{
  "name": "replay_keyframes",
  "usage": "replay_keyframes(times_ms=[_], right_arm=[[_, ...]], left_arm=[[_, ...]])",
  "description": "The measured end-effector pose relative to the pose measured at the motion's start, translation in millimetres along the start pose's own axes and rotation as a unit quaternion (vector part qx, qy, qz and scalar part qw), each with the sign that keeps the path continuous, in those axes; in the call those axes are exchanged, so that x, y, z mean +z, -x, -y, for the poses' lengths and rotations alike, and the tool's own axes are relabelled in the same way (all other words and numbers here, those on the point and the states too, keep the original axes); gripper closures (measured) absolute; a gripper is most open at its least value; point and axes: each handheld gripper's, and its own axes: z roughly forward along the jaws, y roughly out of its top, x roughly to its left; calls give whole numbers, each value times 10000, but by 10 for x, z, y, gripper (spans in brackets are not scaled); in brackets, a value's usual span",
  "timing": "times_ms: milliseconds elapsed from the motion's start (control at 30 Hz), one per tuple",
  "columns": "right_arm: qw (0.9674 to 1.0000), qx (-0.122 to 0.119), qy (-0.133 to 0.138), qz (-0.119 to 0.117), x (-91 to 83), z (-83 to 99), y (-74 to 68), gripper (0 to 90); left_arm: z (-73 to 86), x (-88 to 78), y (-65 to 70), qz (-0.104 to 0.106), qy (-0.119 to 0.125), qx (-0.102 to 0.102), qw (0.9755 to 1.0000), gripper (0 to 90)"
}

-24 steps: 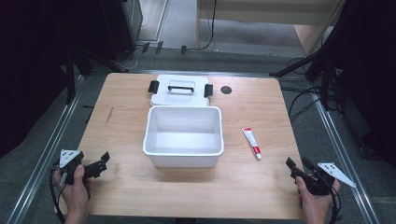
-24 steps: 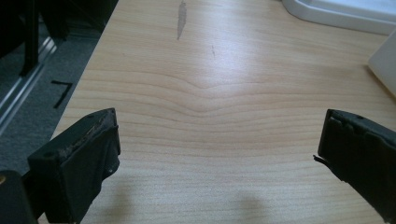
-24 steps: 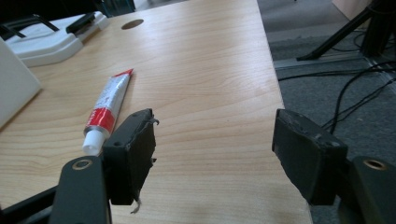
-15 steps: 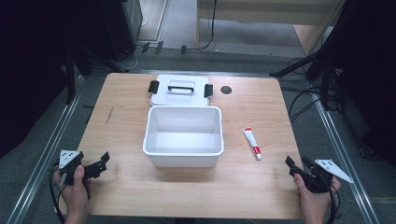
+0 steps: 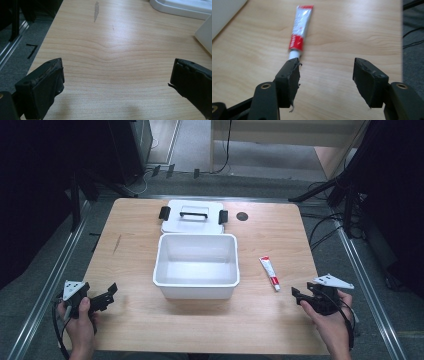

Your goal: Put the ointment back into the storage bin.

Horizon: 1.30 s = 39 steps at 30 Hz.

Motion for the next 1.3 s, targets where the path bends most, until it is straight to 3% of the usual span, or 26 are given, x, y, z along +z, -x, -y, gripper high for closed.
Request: replay_keyframes(times_ms=[167, 233, 400, 467, 533, 700, 767, 867, 967, 1200, 1300], right_arm=[[9968, -281, -746, -103, 65, -178, -108, 414], [9917, -462, -1198, -87, 114, -262, -143, 414], [9771, -595, -2027, -261, 226, -443, -204, 425], [9678, -619, -2412, -359, 288, -526, -249, 426], [9611, -651, -2656, -395, 344, -587, -291, 429], [9418, -731, -3275, -216, 542, -724, -370, 433], [9371, -711, -3415, -140, 599, -777, -377, 444], [9322, -671, -3554, -155, 676, -844, -366, 459], [9248, -707, -3738, -47, 754, -893, -358, 477], [9195, -667, -3875, -27, 875, -975, -403, 514], [9187, -591, -3906, 2, 918, -988, -416, 525]], left_arm=[[0, 2, -1, 4, -10, -20, 10000, 0], [-1, 2, -2, 6, -11, -24, 10000, 0], [-2, 4, -9, 8, -20, -38, 10000, 0], [-2, 6, -10, 16, -28, -51, 10000, 0], [-3, 8, -11, 20, -33, -54, 10000, 0], [-4, 8, -14, 36, -51, -51, 10000, 0], [-4, 10, -14, 36, -51, -67, 10000, 0], [-5, 12, -13, 40, -59, -74, 9999, 0], [-7, 13, -15, 46, -82, -78, 9999, 0], [-7, 14, -15, 50, -82, -73, 9999, 0], [-7, 13, -14, 40, -78, -70, 9999, 0]])
